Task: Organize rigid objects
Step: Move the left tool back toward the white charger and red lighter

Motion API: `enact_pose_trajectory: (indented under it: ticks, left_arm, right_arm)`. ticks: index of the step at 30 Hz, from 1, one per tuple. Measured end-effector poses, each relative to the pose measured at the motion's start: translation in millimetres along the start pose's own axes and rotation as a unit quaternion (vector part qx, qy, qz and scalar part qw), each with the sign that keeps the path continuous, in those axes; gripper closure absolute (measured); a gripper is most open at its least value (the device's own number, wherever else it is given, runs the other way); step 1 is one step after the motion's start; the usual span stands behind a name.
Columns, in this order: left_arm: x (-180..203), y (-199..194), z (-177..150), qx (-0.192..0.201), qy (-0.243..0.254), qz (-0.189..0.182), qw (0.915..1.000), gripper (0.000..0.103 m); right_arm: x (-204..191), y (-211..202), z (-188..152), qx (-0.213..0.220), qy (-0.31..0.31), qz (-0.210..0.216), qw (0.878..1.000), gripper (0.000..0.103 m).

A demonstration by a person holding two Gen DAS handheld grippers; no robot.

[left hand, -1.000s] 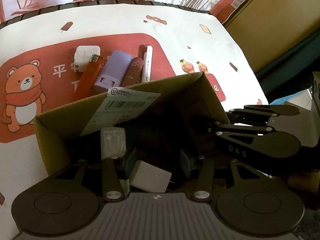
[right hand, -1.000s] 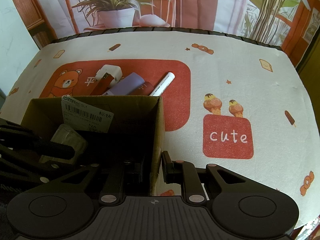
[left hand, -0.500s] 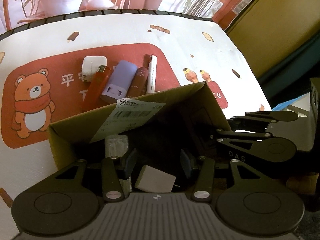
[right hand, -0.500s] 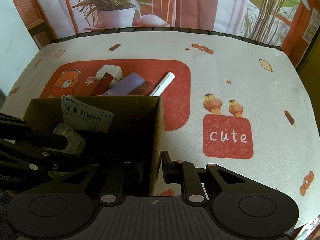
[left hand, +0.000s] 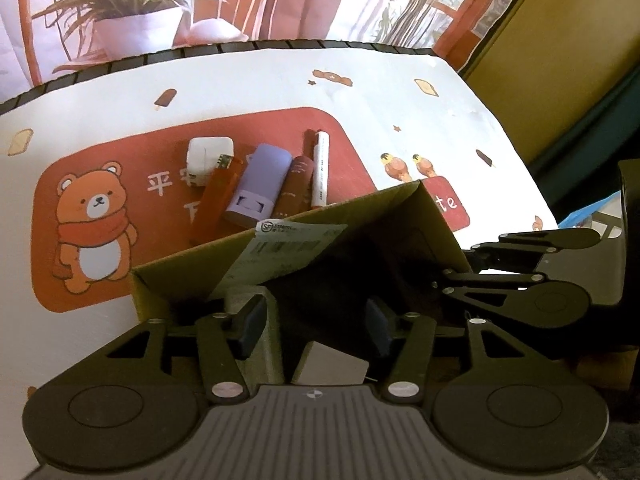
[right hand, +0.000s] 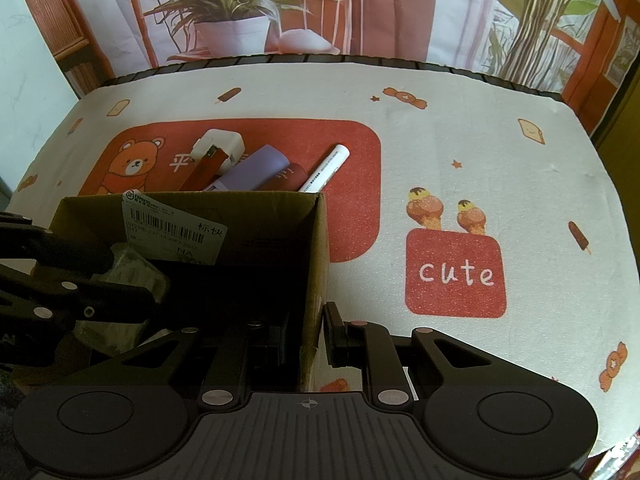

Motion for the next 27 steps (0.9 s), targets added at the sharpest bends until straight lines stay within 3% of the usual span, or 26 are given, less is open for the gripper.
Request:
enact_pose_trajectory:
  ticks: [15,27]
  left_arm:
    - [3,-27,13,0.038,0.012,0.054,0.9978,0.011]
    - [-3,-58,36,0.083,0.018,0.096,0.9917,0.006]
  right_arm:
    - [0,0,0,0.0,0.0,0.0,1.0,0.087]
    - [0,-1,1,0.0,0.0,0.0,1.0,0.086]
Point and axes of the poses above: each gripper's, at about its wrist camera, not at the fingertips, and y roughly the way its jaws point, x to its right, z to its top, the point moved 5 cm from there along y, roughly the way its jaws point, and after that the axes turned 13 degrees about -z, right-handed, at the moved point
